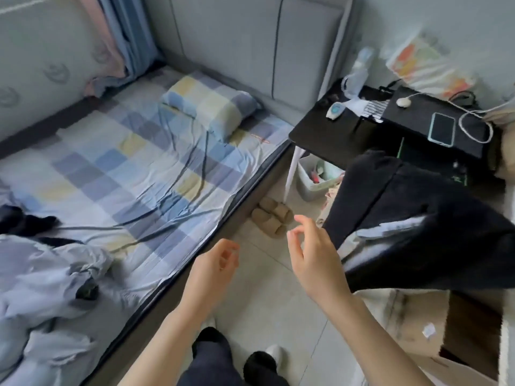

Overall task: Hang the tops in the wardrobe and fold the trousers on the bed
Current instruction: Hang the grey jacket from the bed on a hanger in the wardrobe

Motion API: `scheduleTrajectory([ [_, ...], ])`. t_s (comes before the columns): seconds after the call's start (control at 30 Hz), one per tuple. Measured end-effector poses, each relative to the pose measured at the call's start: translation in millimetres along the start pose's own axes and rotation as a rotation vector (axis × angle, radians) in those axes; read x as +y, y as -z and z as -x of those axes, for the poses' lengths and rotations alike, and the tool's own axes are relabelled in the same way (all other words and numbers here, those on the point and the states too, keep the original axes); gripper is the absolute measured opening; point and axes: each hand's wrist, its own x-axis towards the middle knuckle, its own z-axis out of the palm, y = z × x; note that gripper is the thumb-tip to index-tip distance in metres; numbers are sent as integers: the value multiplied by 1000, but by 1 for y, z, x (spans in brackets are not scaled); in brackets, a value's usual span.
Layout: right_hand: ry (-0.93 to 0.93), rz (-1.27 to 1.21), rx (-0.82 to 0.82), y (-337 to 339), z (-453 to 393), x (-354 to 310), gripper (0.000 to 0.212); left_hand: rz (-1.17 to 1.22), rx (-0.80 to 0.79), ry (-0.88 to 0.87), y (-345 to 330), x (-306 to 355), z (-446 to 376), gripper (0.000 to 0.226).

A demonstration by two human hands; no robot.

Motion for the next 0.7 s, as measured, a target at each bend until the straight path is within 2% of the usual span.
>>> scheduleTrajectory([
  [0.23, 154, -61, -356, -130, -11, -92, 35, 37, 176, 427, 85, -122, 58, 21],
  [0.4, 202, -27, -542, -222, -14, -152, 34, 90, 213, 642, 144, -202, 73, 17],
  [0.53, 132, -19, -705, -316, -23, -206, 32, 162, 216, 814, 204, -291, 68, 13],
  [0.7, -15, -20, -916, -440, -38, -261, 27, 467, 352, 1099, 265, -409, 47, 9],
])
